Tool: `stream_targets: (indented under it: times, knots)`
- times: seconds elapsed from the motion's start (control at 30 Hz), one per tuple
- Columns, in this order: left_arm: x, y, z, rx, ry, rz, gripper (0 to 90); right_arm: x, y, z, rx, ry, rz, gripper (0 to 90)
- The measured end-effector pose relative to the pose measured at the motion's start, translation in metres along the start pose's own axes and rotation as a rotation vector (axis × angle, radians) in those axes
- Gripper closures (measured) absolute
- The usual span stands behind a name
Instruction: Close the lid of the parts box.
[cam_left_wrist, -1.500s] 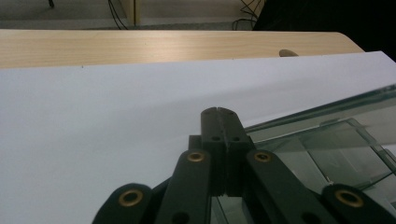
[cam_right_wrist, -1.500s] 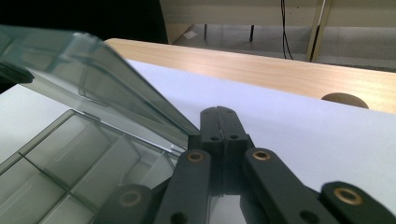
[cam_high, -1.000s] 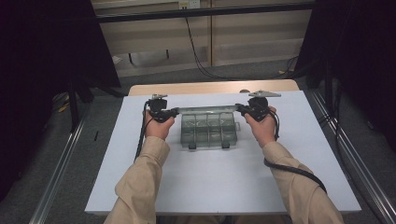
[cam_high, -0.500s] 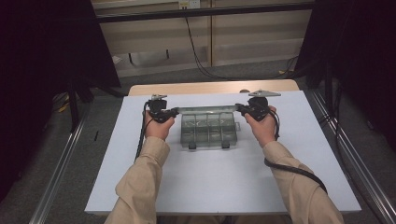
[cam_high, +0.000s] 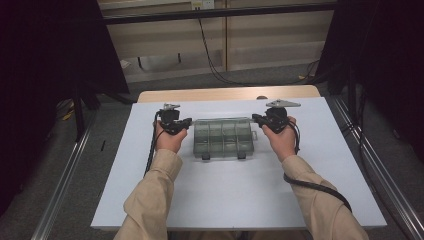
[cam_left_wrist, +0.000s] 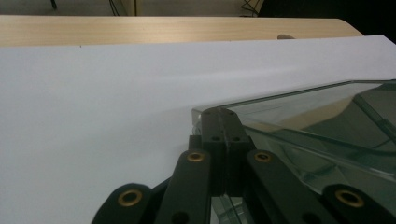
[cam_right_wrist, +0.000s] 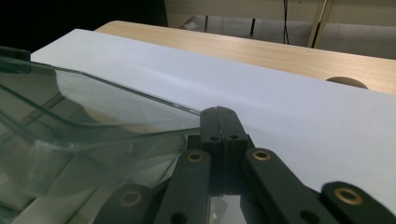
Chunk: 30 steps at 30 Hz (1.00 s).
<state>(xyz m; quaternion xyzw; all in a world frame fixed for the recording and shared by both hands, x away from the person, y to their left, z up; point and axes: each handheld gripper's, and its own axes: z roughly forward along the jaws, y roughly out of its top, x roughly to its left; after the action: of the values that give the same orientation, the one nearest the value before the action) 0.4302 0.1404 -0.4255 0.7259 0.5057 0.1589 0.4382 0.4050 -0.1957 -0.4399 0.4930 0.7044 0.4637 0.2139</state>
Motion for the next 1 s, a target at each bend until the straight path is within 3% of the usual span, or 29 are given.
stream_targets:
  times: [0.3,1.0]
  knots:
    - [0.001,0.009,-0.003,-0.010,-0.005,-0.009,89.4,-0.001,0.013,-0.003,-0.014,0.005,-0.016,90.0]
    - [0.011,0.019,-0.015,-0.003,0.016,-0.011,89.4,-0.004,0.024,-0.010,-0.017,0.008,-0.026,90.0]
